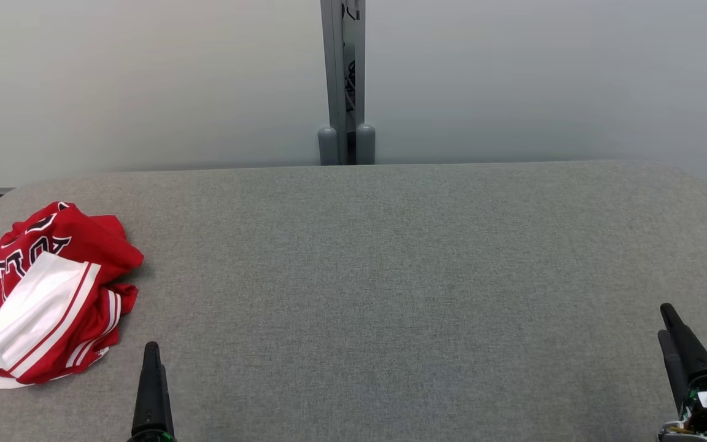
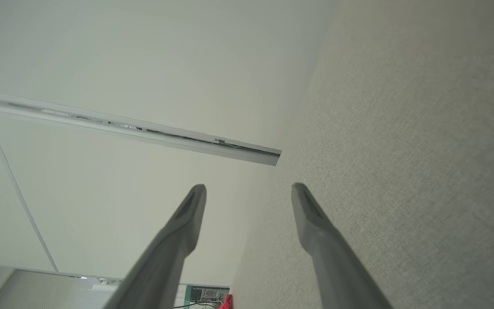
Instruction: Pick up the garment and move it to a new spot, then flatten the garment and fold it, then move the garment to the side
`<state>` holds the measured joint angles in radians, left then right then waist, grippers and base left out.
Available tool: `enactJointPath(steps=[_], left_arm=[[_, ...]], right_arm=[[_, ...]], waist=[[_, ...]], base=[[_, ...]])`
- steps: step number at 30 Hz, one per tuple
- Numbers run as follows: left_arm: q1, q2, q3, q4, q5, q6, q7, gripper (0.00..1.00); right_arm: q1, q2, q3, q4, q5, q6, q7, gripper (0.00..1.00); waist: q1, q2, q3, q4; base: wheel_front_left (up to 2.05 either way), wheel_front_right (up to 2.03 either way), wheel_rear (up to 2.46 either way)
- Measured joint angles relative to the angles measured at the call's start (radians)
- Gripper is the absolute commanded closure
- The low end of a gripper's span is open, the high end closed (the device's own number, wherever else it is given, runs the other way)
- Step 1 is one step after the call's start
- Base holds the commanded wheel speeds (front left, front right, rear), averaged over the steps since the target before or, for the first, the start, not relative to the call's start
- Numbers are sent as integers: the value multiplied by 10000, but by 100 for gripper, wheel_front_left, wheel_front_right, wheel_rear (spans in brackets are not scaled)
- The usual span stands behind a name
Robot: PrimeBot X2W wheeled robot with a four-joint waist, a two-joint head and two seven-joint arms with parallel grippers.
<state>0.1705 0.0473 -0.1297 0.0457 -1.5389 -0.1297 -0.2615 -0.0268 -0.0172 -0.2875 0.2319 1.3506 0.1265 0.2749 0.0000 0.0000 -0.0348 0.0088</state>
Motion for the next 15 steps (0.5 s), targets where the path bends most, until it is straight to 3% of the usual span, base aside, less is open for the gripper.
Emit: enactJointPath(steps=[15], left_arm=[[-409,-4,892,209,1638,0,0,0]], right_arm=[[-61,-81,600,-1248,-3498,2,-1139,0]], waist=[[0,0,-173,73]], base=[[0,0,0]])
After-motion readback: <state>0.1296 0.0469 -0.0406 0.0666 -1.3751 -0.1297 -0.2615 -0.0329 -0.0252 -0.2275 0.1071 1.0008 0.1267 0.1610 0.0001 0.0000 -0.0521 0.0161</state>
